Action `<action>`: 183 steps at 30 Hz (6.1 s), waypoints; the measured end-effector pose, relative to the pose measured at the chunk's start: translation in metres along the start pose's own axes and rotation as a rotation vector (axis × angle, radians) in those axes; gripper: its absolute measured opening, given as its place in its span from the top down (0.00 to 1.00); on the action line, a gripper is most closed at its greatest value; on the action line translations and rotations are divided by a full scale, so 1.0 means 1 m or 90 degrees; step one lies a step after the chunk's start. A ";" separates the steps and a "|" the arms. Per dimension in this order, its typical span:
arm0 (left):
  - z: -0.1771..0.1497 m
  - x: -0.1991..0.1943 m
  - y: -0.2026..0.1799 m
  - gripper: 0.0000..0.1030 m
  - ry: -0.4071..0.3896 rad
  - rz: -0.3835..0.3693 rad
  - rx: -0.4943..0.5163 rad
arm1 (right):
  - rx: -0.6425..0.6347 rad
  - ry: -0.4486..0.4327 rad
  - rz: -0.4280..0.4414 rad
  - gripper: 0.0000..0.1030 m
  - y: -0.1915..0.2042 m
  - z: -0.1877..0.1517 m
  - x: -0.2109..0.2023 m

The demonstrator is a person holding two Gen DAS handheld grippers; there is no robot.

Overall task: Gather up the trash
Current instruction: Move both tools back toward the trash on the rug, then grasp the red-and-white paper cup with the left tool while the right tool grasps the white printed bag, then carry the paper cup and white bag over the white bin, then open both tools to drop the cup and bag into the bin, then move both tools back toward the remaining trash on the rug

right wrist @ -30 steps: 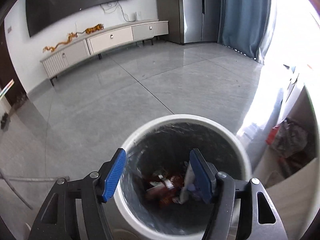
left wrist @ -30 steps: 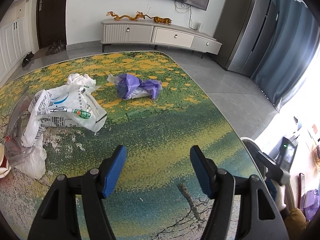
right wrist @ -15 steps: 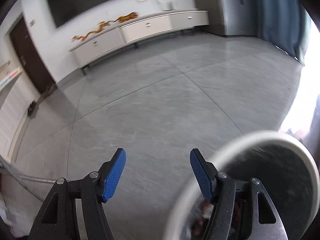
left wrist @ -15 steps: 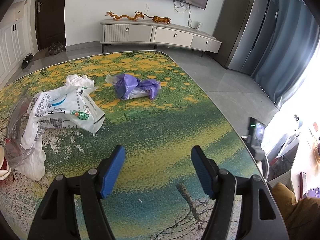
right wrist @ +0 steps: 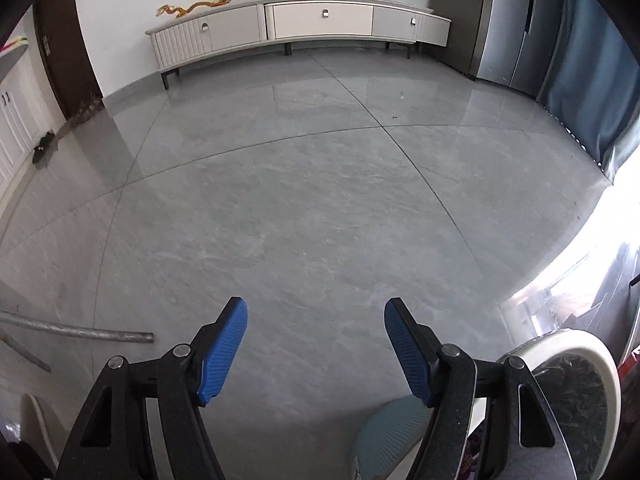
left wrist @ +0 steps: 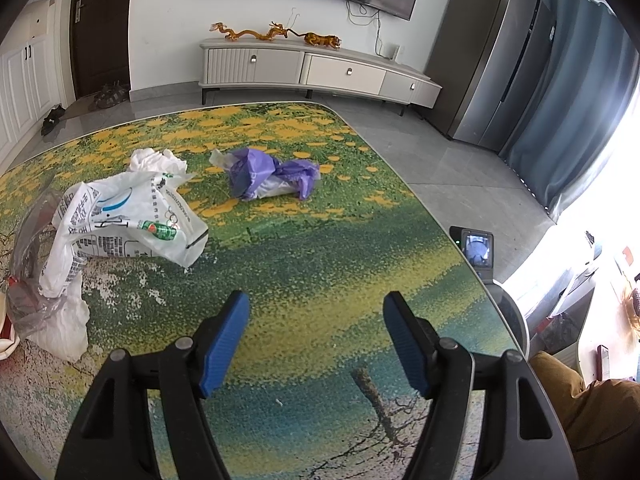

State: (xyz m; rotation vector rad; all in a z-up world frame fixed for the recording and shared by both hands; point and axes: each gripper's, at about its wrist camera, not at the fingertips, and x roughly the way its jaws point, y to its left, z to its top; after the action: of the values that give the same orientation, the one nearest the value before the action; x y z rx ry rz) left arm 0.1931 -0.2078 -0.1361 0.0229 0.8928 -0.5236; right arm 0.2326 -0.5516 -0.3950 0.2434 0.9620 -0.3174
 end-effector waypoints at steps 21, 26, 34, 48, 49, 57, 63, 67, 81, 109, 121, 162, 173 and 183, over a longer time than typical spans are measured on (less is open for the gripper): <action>-0.003 -0.012 0.000 0.34 -0.025 0.014 -0.003 | 0.030 -0.036 0.080 0.31 0.003 0.000 -0.109; -0.012 -0.055 -0.009 0.34 -0.081 0.032 0.014 | 0.025 -0.100 0.064 0.26 -0.007 -0.006 -0.200; -0.039 -0.170 0.026 0.34 -0.210 0.078 -0.015 | -0.016 -0.203 0.078 0.25 0.007 -0.027 -0.339; -0.116 -0.297 0.153 0.34 -0.236 0.257 -0.112 | -0.168 -0.299 0.211 0.25 0.095 -0.045 -0.473; -0.116 -0.300 0.157 0.34 -0.236 0.253 -0.115 | -0.177 -0.300 0.217 0.25 0.100 -0.046 -0.475; -0.114 -0.280 0.160 0.34 -0.181 0.210 -0.099 | -0.244 -0.277 0.266 0.30 0.134 -0.055 -0.472; -0.106 -0.247 0.179 0.34 -0.137 0.185 -0.144 | -0.269 -0.228 0.282 0.34 0.157 -0.055 -0.442; -0.091 -0.229 0.179 0.34 -0.115 0.183 -0.082 | -0.286 -0.197 0.294 0.35 0.178 -0.047 -0.416; -0.051 -0.123 0.166 0.30 0.035 0.208 0.319 | -0.448 -0.102 0.329 0.37 0.297 -0.015 -0.322; -0.025 -0.097 0.200 0.88 0.059 0.116 0.178 | -0.531 -0.074 0.363 0.96 0.344 -0.012 -0.282; -0.026 -0.181 0.157 0.88 -0.027 0.027 0.093 | -0.403 -0.111 0.445 0.96 0.278 -0.033 -0.364; 0.051 0.086 -0.256 0.60 0.176 -0.273 0.126 | 0.167 -0.051 0.108 0.79 -0.111 -0.033 -0.277; 0.049 0.046 -0.247 0.59 0.108 -0.250 0.143 | 0.178 -0.118 0.068 0.43 -0.120 -0.037 -0.317; 0.049 -0.045 -0.211 0.59 -0.040 -0.211 0.148 | 0.167 -0.246 0.051 0.02 -0.093 -0.036 -0.400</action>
State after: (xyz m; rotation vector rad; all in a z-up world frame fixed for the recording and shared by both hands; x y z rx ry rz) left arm 0.1125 -0.3843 -0.0298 0.0709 0.7743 -0.9307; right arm -0.0416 -0.5632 -0.0880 0.4413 0.5270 -0.4011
